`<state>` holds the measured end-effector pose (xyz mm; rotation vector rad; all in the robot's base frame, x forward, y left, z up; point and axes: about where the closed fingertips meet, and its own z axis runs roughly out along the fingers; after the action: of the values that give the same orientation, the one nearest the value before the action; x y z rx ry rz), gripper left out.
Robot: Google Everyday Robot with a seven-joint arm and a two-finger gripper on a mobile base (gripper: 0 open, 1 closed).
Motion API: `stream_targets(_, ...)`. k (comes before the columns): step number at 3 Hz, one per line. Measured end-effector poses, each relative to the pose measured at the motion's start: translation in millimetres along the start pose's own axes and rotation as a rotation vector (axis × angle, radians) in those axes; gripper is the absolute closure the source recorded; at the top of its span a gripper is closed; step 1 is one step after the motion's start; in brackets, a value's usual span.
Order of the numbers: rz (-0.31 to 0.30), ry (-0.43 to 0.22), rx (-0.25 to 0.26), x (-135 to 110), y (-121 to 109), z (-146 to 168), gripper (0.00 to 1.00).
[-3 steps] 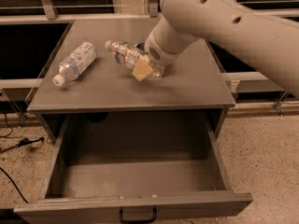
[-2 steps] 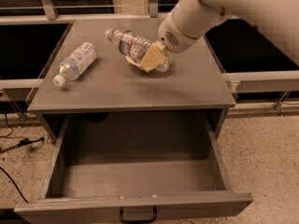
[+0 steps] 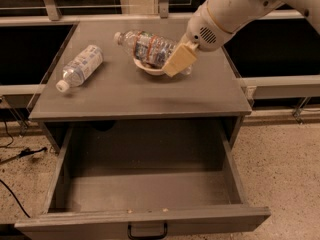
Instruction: Place water bottle into top drawer
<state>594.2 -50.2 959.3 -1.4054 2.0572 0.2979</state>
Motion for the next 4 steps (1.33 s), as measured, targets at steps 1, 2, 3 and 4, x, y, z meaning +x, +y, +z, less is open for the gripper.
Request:
stream_targets(1,0.000,0.000,0.001,0,0,1,1.00)
stream_targets(2,-0.032,0.003,-0.003,-12,11,-5,1.00)
stream_targets(3,-0.087,-0.019,0.011,-15,34,-18,1.00)
stream_targets(4,-0.131,-0.042,0.039,3,61,-19,1.00)
